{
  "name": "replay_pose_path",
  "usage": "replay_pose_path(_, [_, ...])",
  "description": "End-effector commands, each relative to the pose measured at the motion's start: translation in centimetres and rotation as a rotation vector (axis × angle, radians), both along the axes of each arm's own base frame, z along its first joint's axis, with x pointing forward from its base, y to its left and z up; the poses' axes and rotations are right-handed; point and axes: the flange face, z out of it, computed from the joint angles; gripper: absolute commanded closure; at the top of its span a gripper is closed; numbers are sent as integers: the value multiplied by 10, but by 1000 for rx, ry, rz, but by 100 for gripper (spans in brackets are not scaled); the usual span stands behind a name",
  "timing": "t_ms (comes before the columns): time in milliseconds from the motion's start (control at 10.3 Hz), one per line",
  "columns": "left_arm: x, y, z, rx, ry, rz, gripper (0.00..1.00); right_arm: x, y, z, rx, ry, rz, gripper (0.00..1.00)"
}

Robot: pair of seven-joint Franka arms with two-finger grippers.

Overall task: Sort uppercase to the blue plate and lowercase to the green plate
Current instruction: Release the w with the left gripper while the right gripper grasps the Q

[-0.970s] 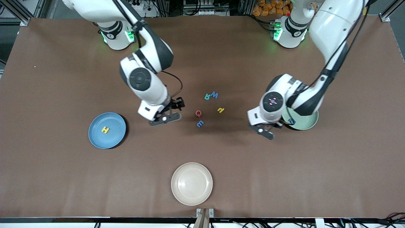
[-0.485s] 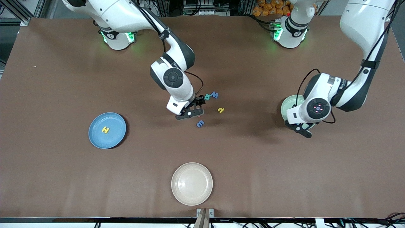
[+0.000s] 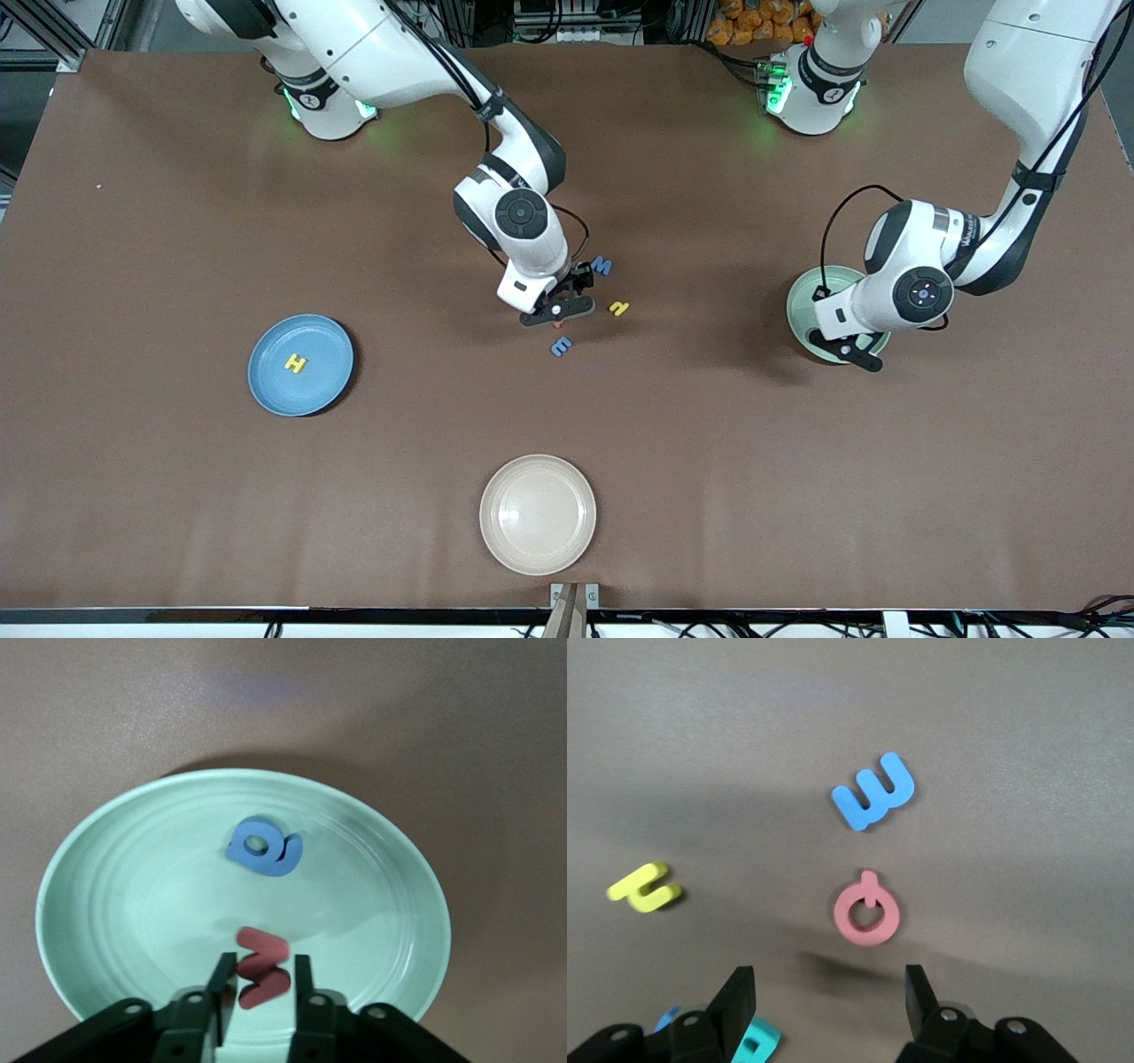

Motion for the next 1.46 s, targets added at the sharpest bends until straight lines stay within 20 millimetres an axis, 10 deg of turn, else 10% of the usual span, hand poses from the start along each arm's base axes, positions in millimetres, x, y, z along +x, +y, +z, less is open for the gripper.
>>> replay_pose_path(0, [-6, 1, 12, -8, -20, 17, 40, 3, 2, -8, -16, -18, -8, 24])
replay_pose_path(194, [-8, -11, 22, -17, -59, -4, 39, 5, 4, -15, -2, -45, 4, 26])
replay_pose_path(582, [-17, -107, 46, -118, -172, -183, 37, 16, 7, -22, -2, -81, 28, 32])
replay_pose_path(970, [-30, -181, 59, -227, -284, -288, 33, 17, 5, -28, -39, -111, 87, 55])
replay_pose_path(1358, [-52, -246, 58, -307, -336, -294, 28, 22, -1, -15, -55, -124, 96, 100])
